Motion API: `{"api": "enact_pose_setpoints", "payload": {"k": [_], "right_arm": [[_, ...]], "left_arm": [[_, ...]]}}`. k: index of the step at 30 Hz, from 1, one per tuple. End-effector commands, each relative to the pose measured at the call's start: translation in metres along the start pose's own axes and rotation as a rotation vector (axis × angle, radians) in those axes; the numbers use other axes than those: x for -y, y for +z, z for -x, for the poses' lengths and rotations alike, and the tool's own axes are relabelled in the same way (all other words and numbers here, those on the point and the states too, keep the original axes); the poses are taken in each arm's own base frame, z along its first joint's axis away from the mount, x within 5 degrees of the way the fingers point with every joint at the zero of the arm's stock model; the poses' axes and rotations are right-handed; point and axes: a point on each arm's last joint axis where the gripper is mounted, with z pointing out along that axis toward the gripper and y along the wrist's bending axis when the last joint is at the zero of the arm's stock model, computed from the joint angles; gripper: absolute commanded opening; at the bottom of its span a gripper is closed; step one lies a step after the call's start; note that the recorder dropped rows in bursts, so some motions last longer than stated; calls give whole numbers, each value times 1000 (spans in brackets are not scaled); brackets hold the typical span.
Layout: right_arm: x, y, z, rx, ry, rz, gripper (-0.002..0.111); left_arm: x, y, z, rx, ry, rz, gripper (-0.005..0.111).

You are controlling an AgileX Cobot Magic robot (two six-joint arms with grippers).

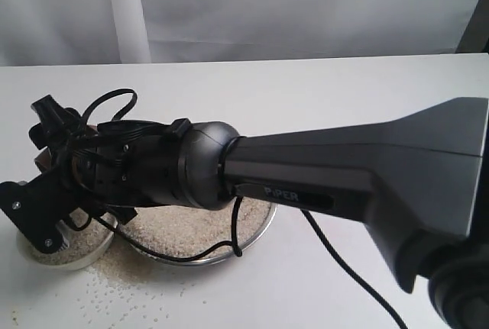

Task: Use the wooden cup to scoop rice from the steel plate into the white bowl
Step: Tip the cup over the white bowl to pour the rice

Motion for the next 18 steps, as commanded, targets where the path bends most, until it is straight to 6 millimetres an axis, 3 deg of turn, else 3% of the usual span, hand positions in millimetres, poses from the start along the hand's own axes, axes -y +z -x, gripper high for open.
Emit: {"api": "enact_pose_setpoints", "payload": {"k": [1,18], "right_arm": [[5,-2,-1,-14,-60,-20,0],[7,-2,-2,-30,-161,-40,0]], "left_arm": [[1,0,1,5,-5,-10,0],[1,0,1,5,-5,-10,0]]}}
